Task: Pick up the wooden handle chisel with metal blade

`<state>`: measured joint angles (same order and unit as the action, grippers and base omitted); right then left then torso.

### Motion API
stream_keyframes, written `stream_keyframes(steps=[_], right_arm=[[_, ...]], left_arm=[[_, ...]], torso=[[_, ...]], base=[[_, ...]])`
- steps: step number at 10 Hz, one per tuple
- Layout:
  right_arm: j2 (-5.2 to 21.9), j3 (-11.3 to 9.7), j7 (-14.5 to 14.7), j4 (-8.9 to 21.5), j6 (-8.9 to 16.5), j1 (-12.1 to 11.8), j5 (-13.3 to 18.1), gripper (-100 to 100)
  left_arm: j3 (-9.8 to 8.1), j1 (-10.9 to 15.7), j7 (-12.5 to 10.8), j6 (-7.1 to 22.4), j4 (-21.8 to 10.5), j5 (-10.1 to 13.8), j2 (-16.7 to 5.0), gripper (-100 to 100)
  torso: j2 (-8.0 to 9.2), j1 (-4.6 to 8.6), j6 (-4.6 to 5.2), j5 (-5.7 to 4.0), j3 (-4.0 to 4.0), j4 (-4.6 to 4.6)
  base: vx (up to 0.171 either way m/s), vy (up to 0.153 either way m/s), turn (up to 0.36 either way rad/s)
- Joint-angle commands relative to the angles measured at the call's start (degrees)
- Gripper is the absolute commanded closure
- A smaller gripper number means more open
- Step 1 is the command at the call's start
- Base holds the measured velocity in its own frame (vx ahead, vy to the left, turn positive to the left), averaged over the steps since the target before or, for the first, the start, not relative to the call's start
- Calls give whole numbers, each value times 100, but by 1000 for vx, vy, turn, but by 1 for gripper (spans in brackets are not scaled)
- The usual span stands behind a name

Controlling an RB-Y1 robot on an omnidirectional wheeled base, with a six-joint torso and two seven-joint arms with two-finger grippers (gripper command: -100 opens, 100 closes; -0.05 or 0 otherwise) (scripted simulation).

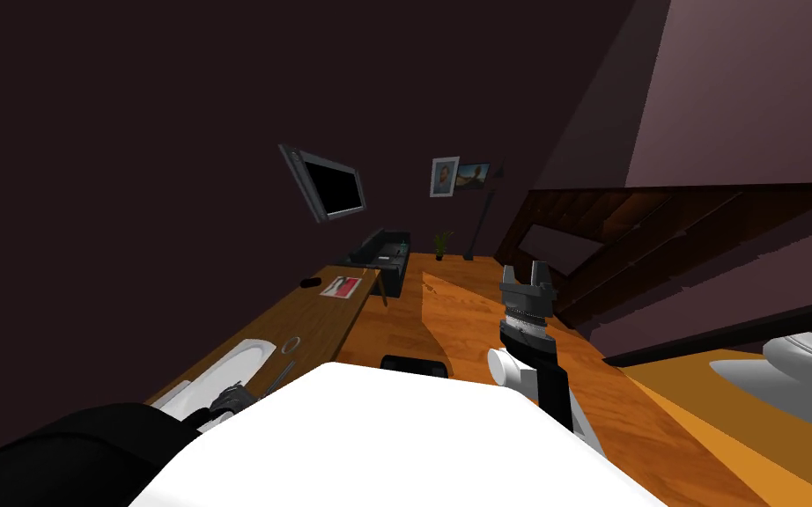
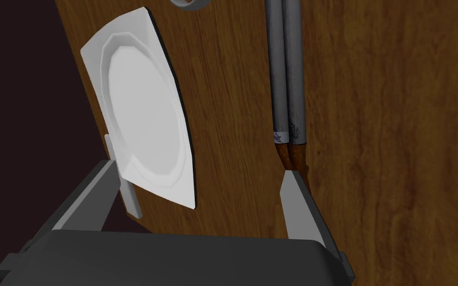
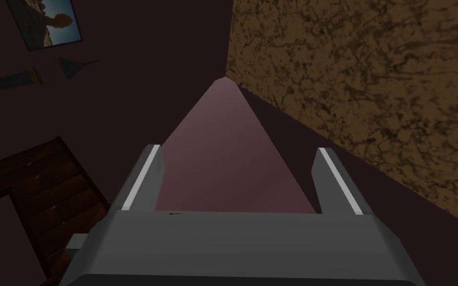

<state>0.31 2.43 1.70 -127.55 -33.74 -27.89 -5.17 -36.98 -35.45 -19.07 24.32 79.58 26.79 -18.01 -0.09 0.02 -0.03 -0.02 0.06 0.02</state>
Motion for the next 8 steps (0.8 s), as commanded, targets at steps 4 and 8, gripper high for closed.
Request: stream_keyframes(steps=[4,8], right_arm=[[0,0,0,0,0,0,0,0],[0,0,0,0,0,0,0,0]], left_arm=[[-311,-56,-109,520,-798,323,-156,-100],[-490,-88,-176,907,-1216,492,-226,-100]], torso=[[-10,-1,1,0,5,1],[-19,-6,1,1,10,4]], base=[[63,8,-112],[81,15,-81]])
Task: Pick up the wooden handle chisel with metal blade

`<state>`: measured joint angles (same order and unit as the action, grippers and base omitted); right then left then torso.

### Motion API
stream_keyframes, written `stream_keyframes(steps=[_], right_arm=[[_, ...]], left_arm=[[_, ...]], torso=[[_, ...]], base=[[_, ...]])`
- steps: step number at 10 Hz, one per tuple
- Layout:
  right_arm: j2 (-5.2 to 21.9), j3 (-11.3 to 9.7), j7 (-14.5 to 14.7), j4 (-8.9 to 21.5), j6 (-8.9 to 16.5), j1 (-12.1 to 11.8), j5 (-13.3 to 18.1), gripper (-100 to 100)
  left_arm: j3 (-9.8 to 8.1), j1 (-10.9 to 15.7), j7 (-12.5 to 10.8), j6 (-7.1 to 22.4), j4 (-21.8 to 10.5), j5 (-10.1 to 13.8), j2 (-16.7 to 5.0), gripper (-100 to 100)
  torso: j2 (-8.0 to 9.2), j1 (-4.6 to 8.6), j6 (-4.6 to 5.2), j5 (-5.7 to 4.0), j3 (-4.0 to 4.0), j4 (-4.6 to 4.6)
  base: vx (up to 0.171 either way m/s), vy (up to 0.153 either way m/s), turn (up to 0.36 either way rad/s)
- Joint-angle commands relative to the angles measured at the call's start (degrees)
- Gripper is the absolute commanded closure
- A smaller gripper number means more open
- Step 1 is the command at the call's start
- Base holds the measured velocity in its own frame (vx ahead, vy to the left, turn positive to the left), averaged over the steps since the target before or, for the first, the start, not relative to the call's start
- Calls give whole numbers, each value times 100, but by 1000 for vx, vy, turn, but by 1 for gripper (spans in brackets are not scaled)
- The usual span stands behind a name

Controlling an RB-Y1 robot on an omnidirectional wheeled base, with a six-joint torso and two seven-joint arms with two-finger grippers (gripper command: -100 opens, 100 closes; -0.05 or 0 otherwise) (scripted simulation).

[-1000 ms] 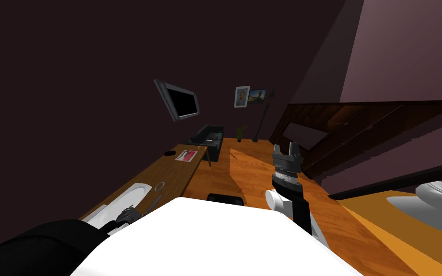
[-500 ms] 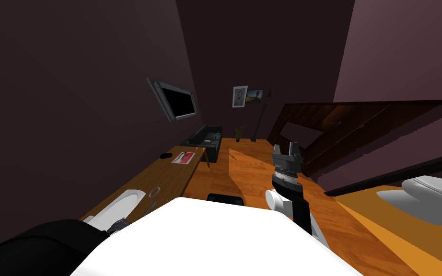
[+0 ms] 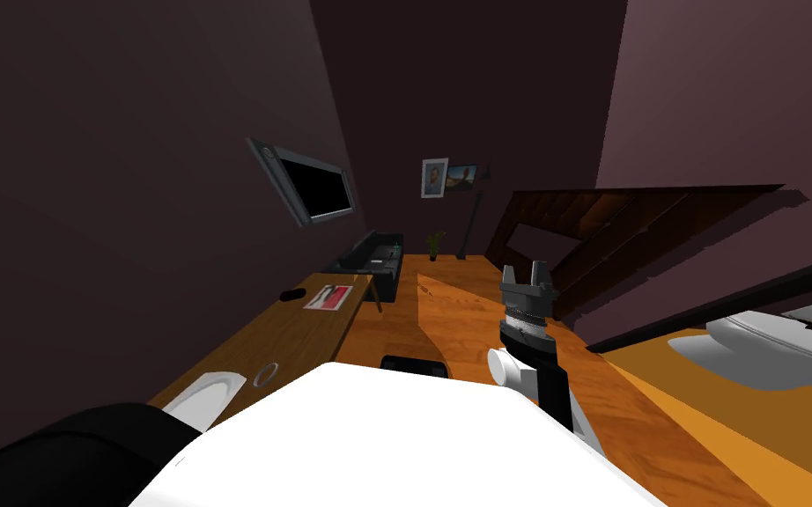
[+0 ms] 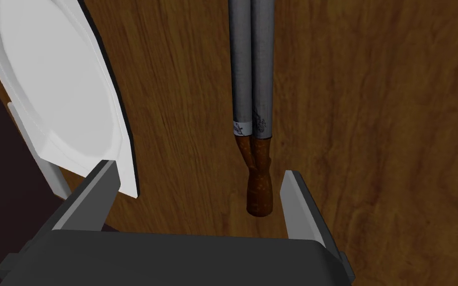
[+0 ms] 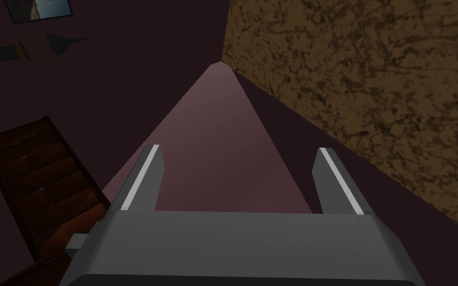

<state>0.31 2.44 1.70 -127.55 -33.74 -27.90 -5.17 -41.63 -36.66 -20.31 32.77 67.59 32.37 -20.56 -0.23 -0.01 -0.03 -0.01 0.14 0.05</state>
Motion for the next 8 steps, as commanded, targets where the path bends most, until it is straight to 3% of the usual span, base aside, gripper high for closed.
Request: stream_keyframes(steps=[1,8], right_arm=[[0,0,0,0,0,0,0,0],[0,0,0,0,0,0,0,0]], left_arm=[[-104,21,-82,216,-207,12,0,-100],[-380,-21,-191,780,-920,299,-96,-100]], torso=[[0,0,0,0,0,0],[4,0,1,0,-3,-1]], base=[[60,19,-88],[62,20,-75]])
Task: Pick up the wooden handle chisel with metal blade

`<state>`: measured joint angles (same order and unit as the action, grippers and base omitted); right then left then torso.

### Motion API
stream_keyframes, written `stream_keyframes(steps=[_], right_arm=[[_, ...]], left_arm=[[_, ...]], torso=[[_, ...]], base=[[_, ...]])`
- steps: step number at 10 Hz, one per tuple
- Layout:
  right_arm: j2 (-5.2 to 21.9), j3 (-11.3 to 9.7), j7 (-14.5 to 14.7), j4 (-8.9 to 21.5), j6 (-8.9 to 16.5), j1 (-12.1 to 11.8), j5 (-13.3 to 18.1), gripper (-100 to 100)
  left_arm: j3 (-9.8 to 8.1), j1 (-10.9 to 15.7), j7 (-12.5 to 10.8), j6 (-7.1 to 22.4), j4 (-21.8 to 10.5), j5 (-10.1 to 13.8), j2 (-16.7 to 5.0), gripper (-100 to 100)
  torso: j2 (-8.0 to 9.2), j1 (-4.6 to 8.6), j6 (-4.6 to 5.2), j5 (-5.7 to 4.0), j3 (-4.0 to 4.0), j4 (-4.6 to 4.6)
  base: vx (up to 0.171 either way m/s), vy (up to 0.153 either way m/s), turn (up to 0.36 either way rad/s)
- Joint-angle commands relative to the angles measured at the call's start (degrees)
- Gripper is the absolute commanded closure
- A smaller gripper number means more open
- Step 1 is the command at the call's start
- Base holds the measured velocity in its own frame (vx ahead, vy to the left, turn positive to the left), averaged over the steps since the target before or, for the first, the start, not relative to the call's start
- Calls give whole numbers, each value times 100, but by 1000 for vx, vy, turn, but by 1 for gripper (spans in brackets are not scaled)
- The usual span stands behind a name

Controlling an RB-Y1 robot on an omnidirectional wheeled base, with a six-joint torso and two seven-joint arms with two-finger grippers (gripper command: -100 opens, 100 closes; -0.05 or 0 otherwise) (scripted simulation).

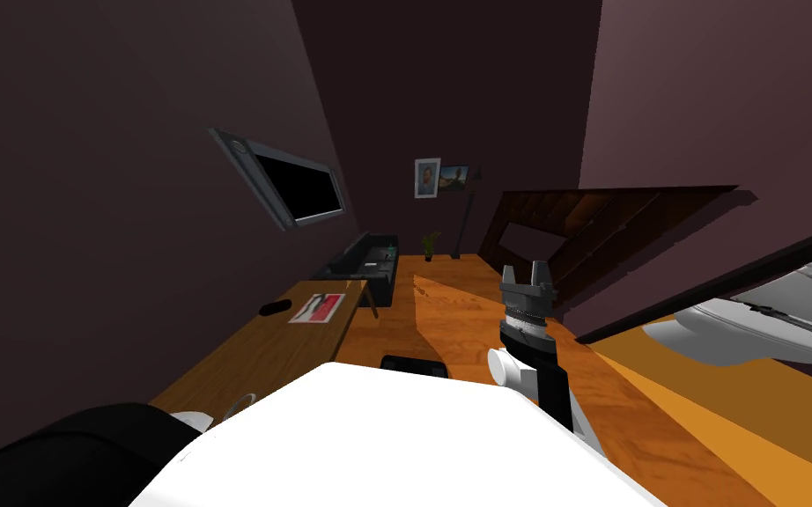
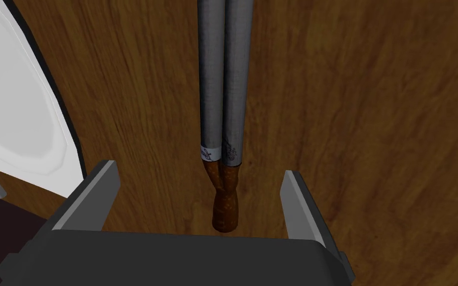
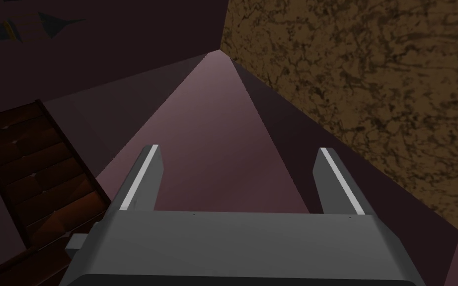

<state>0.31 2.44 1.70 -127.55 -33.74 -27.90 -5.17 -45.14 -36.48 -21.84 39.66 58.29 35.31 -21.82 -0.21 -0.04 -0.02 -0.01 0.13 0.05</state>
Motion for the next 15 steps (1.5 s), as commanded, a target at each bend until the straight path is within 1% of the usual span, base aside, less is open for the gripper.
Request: stream_keyframes(steps=[1,2,3,4,5,8,9,10,14,15], right_arm=[[0,0,0,0,0,0,0,0],[0,0,0,0,0,0,0,0],[0,0,0,0,0,0,0,0],[0,0,0,0,0,0,0,0],[0,0,0,0,0,0,0,0],[0,0,0,0,0,1,0,0],[0,0,0,0,0,1,0,0],[0,0,0,0,0,1,0,0],[0,0,0,0,0,1,0,0],[0,0,0,0,0,1,0,0]], left_arm=[[-61,-43,-51,158,-77,40,22,-100],[-101,-49,-68,242,-187,84,11,-100],[-78,-66,-64,201,-74,51,31,-100],[-82,-65,-73,219,-83,52,33,0],[-20,40,-66,55,-229,-22,87,-100],[73,197,-55,-188,-450,-132,170,-100],[54,160,-74,-119,-384,-119,162,-100],[61,165,-67,-132,-399,-118,170,100],[57,165,-70,-134,-395,-118,167,100],[57,165,-70,-134,-395,-117,167,0]], torso=[[0,0,0,0,0,0],[1,1,-1,0,-1,0],[4,2,0,0,-2,-1],[14,7,-1,-1,-7,-3],[21,11,-1,-2,-12,-4],[30,-15,-1,4,-17,-7],[29,-13,-1,4,-17,-7],[32,-19,-1,8,-19,-8],[34,-24,0,12,-20,-8],[34,-24,0,12,-20,-8]], base=[[65,28,-62],[54,25,-70],[22,12,-15],[0,0,0],[2,38,52],[-10,72,35],[0,23,0],[0,0,0],[0,0,0],[0,0,0]])
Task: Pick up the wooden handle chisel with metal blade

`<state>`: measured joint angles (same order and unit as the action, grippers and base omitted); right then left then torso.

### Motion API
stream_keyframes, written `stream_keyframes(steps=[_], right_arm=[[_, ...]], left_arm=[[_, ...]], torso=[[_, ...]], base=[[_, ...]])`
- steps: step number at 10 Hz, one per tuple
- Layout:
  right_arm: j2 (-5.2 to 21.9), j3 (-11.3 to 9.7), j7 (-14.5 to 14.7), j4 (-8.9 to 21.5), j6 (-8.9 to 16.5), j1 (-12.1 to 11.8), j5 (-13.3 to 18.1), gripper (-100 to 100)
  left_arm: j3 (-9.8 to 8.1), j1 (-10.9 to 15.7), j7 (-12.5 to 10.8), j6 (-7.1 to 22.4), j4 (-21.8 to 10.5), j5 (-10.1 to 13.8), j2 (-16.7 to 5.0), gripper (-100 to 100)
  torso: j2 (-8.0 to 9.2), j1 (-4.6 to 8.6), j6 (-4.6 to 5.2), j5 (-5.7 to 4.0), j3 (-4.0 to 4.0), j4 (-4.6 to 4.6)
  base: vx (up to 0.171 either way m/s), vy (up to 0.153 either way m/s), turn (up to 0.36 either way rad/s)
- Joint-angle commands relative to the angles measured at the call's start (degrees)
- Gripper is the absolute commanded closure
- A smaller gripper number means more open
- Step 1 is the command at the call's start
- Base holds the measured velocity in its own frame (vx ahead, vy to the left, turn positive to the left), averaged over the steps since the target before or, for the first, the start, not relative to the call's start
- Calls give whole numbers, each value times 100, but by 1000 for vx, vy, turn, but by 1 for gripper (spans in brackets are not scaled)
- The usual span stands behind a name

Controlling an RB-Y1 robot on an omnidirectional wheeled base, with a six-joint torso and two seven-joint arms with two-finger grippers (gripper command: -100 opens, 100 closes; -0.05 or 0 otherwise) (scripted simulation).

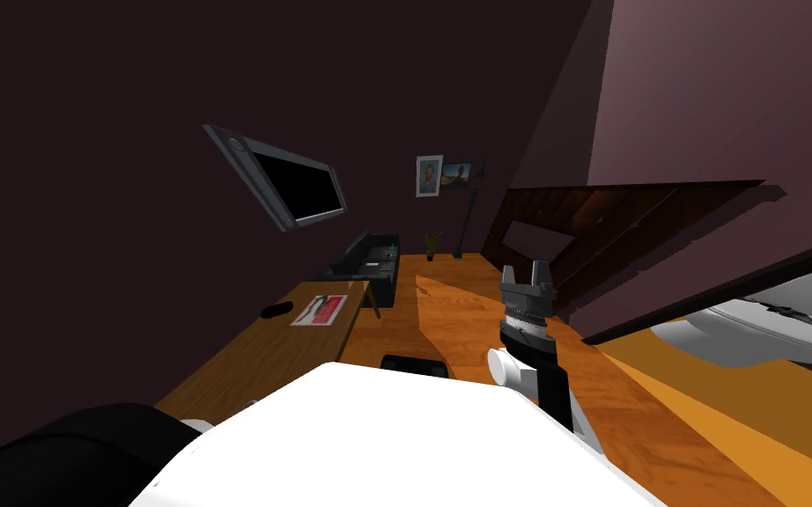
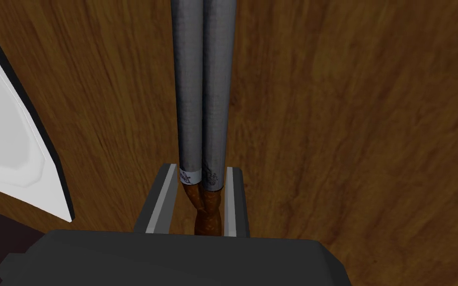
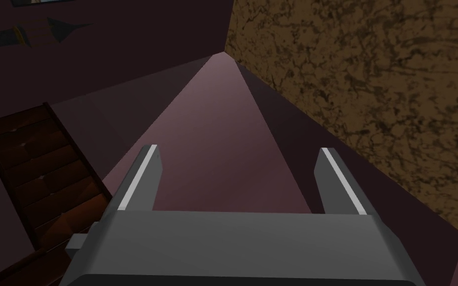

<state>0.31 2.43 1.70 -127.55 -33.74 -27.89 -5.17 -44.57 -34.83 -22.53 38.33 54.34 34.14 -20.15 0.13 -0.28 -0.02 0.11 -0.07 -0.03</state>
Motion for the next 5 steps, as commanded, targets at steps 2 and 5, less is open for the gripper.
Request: stream_keyframes(steps=[2,5], right_arm=[[-1,-1,0,0,0,0,0,0],[0,0,0,0,0,0,0,0]], left_arm=[[-108,-177,1,270,240,133,-107,100],[-122,-200,36,277,233,181,-126,0]], torso=[[-4,23,3,-7,2,0],[0,20,-1,-5,0,0]], base=[[8,-81,-66],[-1,-38,-8]])
